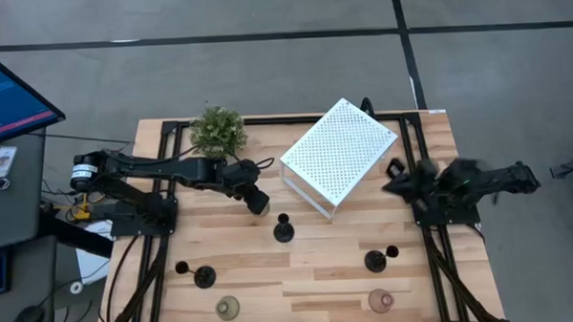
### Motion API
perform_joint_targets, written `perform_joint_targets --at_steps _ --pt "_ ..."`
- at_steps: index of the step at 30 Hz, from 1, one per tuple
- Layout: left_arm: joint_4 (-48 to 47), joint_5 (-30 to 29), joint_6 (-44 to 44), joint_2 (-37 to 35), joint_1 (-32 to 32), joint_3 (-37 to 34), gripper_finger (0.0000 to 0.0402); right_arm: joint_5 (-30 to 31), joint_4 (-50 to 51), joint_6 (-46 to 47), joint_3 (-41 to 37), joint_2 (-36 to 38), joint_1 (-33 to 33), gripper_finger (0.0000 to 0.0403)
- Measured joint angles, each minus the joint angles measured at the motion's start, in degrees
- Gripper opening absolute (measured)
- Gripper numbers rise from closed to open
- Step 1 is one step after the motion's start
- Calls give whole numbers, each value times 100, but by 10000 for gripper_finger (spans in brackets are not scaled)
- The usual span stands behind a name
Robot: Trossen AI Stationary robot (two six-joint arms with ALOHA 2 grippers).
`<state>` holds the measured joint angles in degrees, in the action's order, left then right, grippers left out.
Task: Pick & Place candle stick holders
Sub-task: Put the top green glass candle holder on the shelf
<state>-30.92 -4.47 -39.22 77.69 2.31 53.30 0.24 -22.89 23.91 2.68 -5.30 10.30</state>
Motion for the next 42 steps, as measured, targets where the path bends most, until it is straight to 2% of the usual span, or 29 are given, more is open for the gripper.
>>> perform_joint_targets --at_steps 1,7,10,14,16,21,23,31,34,38,42 --pt "4 1 0 0 1 -11 6 -1 -319 78 -246 29 81 0" --pt "39 2 0 0 -1 -39 6 -57 -90 -153 -205 152 550 0" --pt "61 -4 2 0 1 -39 6 -8 510 -35 -182 240 778 0" --pt "109 -14 144 0 -1 -39 6 699 1542 1150 -202 249 1026 2" --pt "158 -20 190 0 -1 -39 6 1027 1869 1354 -204 232 1164 4" --pt "259 -22 195 0 -1 -39 6 1355 1970 323 -192 323 1511 5" --pt "307 -26 197 0 -1 -39 6 1462 2066 172 -187 266 1580 4" --pt "593 -61 985 0 1 -39 8 1481 2072 595 -188 75 1636 2" --pt "608 117 1176 0 22 -39 31 1481 2073 606 -188 76 1634 2" --pt "738 357 1199 0 38 35 87 1483 2072 575 -188 81 1631 2" --pt "130 414 1244 -30 44 325 140 1483 2073 572 -188 80 1631 2"
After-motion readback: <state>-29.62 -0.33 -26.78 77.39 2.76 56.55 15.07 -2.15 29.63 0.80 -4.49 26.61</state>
